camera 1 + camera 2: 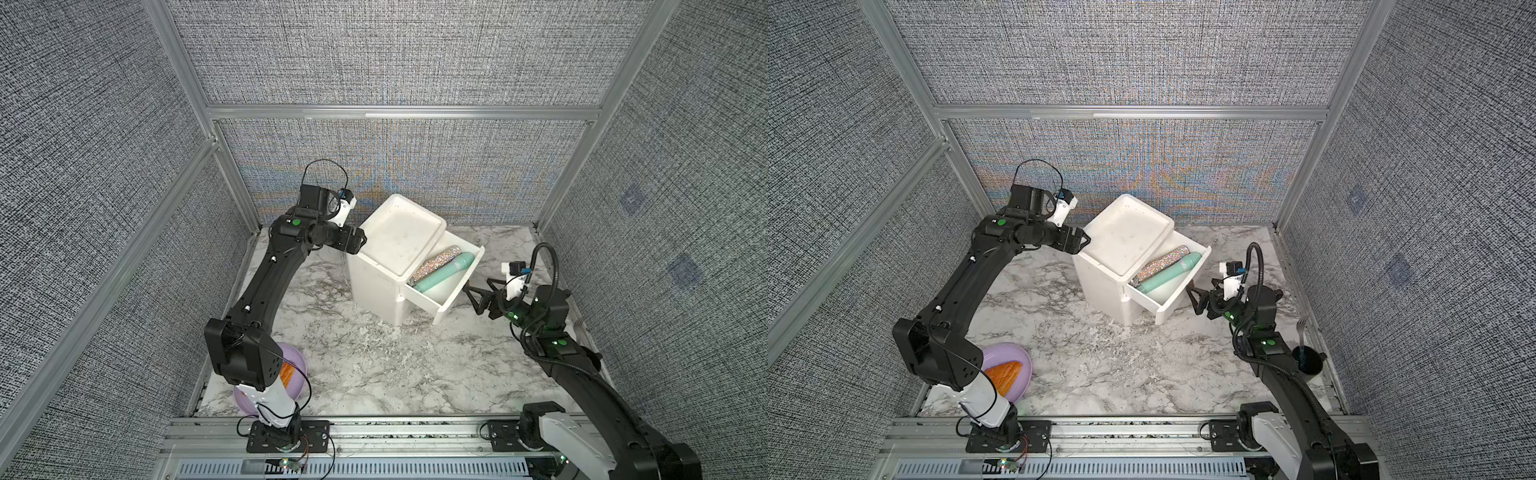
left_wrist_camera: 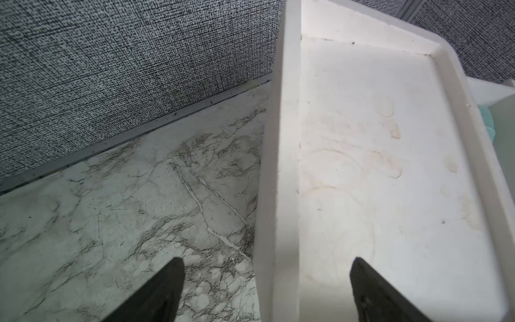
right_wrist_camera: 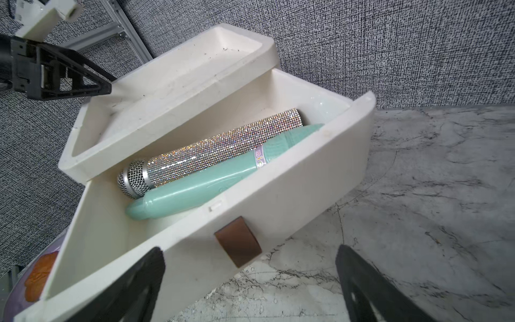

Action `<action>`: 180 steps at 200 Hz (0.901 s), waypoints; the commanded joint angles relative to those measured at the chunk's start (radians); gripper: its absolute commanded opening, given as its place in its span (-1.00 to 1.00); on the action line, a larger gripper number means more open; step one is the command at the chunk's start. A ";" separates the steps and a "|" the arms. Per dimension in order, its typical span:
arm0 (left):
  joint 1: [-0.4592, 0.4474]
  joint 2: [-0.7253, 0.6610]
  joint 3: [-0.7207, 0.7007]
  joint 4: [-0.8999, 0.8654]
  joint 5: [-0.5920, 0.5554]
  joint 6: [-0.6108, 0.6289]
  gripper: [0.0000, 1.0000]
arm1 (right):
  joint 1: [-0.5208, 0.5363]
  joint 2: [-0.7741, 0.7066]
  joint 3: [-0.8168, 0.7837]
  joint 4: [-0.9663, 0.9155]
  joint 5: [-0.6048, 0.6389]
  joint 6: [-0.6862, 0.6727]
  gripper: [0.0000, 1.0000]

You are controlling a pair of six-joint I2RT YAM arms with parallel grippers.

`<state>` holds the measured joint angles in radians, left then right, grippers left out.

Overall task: Take the microphone out of the drawer
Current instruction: Open the drawer in the storage box, then pick up the microphone from the drawer.

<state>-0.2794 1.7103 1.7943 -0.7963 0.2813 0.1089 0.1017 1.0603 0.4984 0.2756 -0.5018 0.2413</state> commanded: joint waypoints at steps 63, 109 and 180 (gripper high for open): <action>-0.025 -0.109 0.083 -0.113 0.070 0.075 1.00 | 0.000 -0.095 0.094 -0.121 0.022 0.019 0.95; -0.145 -0.131 0.104 -0.174 0.029 0.093 1.00 | 0.000 -0.043 0.215 -0.246 -0.033 0.013 0.96; -0.315 -0.106 0.079 -0.111 0.021 0.054 0.98 | 0.000 -0.062 0.275 -0.354 0.006 -0.030 0.96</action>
<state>-0.5564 1.5860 1.8706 -0.9371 0.3130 0.1780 0.1017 1.0172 0.7685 -0.0486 -0.5030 0.2359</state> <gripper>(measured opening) 0.989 0.978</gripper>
